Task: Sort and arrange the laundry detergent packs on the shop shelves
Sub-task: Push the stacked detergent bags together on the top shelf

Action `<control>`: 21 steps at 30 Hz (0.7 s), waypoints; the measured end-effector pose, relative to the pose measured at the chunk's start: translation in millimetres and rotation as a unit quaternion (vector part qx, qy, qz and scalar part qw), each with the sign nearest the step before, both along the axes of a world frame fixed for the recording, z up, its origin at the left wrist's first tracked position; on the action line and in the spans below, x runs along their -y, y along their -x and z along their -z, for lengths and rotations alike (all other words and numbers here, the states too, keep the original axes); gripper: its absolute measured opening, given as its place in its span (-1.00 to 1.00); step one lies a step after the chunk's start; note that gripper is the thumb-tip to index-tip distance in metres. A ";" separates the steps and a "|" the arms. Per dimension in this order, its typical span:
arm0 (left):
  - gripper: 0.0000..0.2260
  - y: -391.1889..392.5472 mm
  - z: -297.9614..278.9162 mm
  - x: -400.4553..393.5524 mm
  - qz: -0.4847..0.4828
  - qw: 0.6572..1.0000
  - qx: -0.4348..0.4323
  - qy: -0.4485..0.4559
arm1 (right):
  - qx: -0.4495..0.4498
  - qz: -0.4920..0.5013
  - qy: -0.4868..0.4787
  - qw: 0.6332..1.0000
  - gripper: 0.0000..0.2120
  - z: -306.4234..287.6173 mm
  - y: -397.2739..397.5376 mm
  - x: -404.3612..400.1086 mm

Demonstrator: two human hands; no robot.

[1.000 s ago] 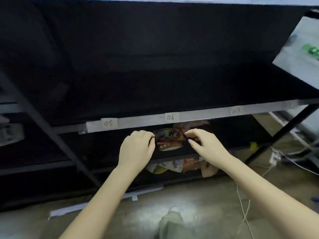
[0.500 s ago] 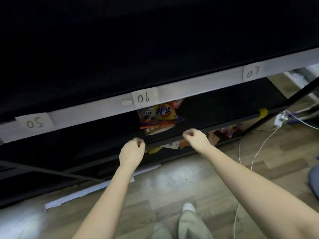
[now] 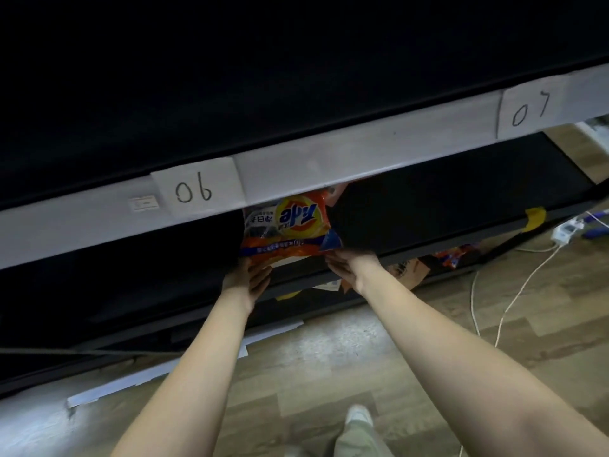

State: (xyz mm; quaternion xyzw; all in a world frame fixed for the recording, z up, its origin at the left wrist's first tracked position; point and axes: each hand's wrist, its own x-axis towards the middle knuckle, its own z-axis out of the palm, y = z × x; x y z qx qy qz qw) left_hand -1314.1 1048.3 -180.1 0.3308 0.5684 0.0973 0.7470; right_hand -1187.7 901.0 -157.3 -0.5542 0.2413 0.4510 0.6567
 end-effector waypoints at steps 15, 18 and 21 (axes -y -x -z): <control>-0.66 -54.3 -28.2 21.4 0.080 0.972 -0.120 -0.186 | 0.015 -0.118 -0.006 0.993 -0.72 16.2 46.0 57.3; -0.68 -56.5 -56.1 29.9 0.126 0.962 -0.108 -0.218 | 0.054 -0.100 0.035 0.993 -0.71 11.4 28.0 78.8; -0.69 -39.0 -79.8 47.6 0.207 0.931 -0.098 -0.283 | 0.078 -0.083 0.058 0.992 -0.74 3.8 15.5 97.9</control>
